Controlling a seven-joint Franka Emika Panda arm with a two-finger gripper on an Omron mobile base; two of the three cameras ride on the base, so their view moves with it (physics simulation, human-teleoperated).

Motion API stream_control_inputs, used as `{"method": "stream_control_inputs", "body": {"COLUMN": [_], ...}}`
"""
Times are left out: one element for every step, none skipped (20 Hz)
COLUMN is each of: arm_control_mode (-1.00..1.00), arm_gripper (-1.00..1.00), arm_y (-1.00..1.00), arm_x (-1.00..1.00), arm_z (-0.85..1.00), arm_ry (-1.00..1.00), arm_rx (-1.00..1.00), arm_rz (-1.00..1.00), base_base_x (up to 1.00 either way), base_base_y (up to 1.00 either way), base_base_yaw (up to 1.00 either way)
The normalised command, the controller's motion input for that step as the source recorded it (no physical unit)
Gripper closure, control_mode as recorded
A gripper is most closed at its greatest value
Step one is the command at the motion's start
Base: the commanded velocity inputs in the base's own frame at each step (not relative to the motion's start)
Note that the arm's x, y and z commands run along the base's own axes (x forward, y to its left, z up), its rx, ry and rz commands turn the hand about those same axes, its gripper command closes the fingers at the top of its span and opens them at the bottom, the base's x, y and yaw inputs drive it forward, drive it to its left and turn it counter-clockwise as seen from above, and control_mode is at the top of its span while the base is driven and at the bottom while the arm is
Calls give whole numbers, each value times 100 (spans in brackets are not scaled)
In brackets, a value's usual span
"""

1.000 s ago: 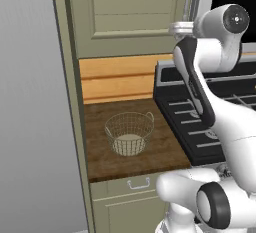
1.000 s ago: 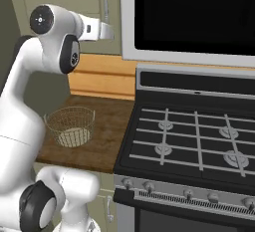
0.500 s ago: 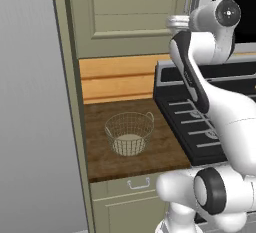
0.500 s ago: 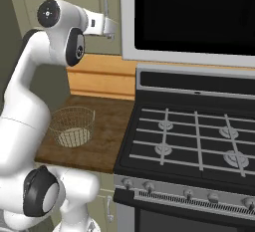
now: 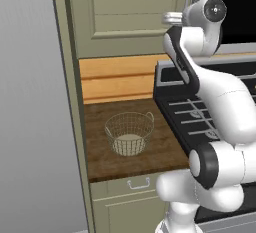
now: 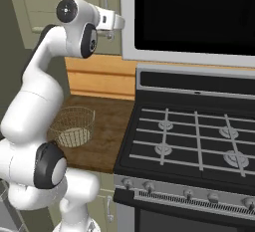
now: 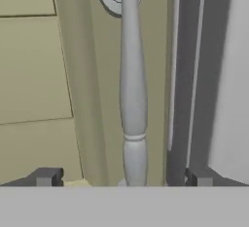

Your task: Open the cabinet, pick up the bread from the cabinet and place it in the basket. Then move the basket to the dining counter.

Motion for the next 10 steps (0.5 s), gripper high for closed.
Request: {"method": "stream_control_inputs", "body": {"arm_control_mode": [-100,-100,-100,-100,-100,-100,-100,-100,-100,-100], "arm_gripper": [-100,-100,-100,-100,-100,-100,-100,-100,100,100], "arm_y": [-9,-7,-7,-4,-2,-1,0,0,0,0], "arm_x": [66,66,66,66,69,69,69,67,67,69], "arm_z": [-4,-5,-6,-6,-7,-9,-9,-7,-5,-4], "arm_ry": [0,0,0,0,0,0,0,0,0,0], "arm_rx": [0,0,0,0,0,0,0,0,0,0], "arm_rz": [0,0,0,0,0,0,0,0,0,0], "base_base_x": [0,0,0,0,0,0,0,0,0,0], "base_base_y": [0,0,0,0,0,0,0,0,0,0], "base_base_yaw": [0,0,0,0,0,0,0,0,0,0]}}
